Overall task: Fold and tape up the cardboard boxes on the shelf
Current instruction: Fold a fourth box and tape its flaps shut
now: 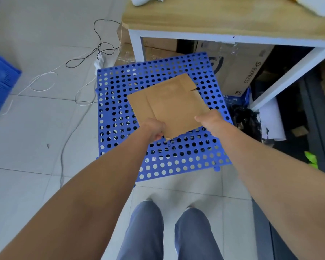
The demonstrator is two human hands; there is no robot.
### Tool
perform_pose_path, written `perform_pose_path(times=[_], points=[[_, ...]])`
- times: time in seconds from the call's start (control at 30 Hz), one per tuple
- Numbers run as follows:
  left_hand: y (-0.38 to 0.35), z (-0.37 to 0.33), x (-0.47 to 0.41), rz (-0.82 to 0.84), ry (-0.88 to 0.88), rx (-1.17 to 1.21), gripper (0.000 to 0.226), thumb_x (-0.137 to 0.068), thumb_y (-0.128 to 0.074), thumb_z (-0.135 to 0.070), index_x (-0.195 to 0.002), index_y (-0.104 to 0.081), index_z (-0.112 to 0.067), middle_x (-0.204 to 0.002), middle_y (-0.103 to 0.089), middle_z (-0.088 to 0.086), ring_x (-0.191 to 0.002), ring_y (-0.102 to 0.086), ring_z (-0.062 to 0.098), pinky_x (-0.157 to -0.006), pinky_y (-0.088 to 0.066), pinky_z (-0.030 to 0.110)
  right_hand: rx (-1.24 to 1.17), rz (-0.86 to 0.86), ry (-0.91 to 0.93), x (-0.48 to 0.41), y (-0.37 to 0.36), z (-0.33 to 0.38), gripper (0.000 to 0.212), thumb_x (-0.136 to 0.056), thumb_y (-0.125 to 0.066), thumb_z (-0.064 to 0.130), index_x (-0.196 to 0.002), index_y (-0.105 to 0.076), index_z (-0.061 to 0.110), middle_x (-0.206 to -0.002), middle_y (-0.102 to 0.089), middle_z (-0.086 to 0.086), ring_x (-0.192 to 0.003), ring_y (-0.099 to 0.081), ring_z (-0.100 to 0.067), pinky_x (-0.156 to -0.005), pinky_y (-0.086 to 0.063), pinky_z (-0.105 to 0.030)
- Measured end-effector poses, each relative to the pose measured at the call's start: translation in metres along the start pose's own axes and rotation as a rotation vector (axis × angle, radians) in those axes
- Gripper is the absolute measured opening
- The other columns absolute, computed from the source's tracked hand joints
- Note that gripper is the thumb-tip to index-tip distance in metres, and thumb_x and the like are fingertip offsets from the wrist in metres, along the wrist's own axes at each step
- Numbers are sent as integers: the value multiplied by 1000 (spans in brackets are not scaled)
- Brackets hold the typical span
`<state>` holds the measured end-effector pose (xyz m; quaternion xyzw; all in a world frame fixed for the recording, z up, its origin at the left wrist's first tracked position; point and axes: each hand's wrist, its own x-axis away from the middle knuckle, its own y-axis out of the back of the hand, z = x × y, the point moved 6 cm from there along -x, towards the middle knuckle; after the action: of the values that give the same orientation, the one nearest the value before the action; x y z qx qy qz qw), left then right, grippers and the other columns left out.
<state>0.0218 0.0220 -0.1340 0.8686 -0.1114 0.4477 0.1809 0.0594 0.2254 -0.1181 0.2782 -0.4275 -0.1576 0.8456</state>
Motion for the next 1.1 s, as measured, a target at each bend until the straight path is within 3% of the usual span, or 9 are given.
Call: perform_pose_path(times=[0.1, 0.17, 0.27, 0.4, 0.47, 0.6, 0.73, 0.93, 1.1], points=[[-5, 1, 1, 1, 26, 63, 8, -93, -54, -6, -85, -52, -8, -86, -52, 6, -80, -53, 19, -63, -42, 23, 70, 38, -28, 3, -6, 0, 46, -95, -56, 27, -129, -48, -3, -130, -54, -18, -121, -50, -34, -106, -39, -43], [-10, 0, 0, 11, 12, 108, 19, -94, -54, -6, -112, -55, -3, -107, -57, 10, -99, -61, 23, -63, -46, 21, 13, 39, -60, 2, -10, -4, 51, -94, -57, 26, -134, -41, -1, -132, -50, -17, -120, -49, -32, -106, -38, -43], [-20, 2, -5, 55, -2, 145, 37, -93, -52, -2, -130, -49, 0, -128, -55, 12, -117, -56, 27, -88, -46, 29, -316, 30, -163, 0, -19, -13, 63, -93, -59, 15, -144, -25, 4, -131, -50, -14, -118, -53, -26, -96, -50, -39], [-30, 4, -8, 101, 14, 213, 10, -91, -51, 4, -89, -56, -4, -87, -56, 7, -74, -55, 17, -71, -46, 25, -629, 125, -216, 1, -41, -17, 40, -93, -56, 7, -131, -43, 2, -113, -58, -13, -99, -61, -23, -80, -51, -32], [-35, 3, -8, 137, 7, 200, 6, -92, -51, 0, -92, -54, -5, -86, -56, 7, -82, -56, 18, -78, -46, 26, -669, 150, -223, 1, -46, -19, 33, -93, -56, 7, -125, -51, 1, -97, -59, -11, -90, -60, -21, -78, -49, -32], [-35, -4, -1, 136, -22, 186, 8, -91, -53, 0, -87, -55, -6, -84, -56, 6, -75, -55, 16, -85, -46, 27, -759, 226, -235, 8, -44, -16, 31, -94, -58, 11, -123, -53, 3, -84, -55, -6, -112, -59, -23, -90, -47, -33], [-38, -14, 16, 144, -52, 196, 17, -89, -52, 6, -80, -55, -8, -80, -58, 4, -77, -57, 17, -90, -47, 31, -918, 300, -207, 18, -36, -1, 30, -95, -51, 2, -126, -50, 1, -119, -61, -15, -116, -57, -26, -88, -49, -34], [-16, -32, 39, -90, -116, 159, 5, -96, -53, -10, -98, -52, -7, -80, -49, 2, -85, -55, 18, -90, -51, 34, -1041, 255, -177, 40, -1, 13, 32, -94, -45, -7, -126, -46, -2, -118, -60, -20, -106, -62, -30, -77, -53, -37], [4, -61, 82, -244, -167, 178, 17, -96, -56, -19, -87, -46, -9, -69, -40, 0, -69, -46, 16, -79, -49, 30, -1077, 253, -189, 78, 56, 15, 17, -94, -44, -7, -107, -48, 3, -82, -58, -13, -73, -59, -22, -65, -52, -30]])
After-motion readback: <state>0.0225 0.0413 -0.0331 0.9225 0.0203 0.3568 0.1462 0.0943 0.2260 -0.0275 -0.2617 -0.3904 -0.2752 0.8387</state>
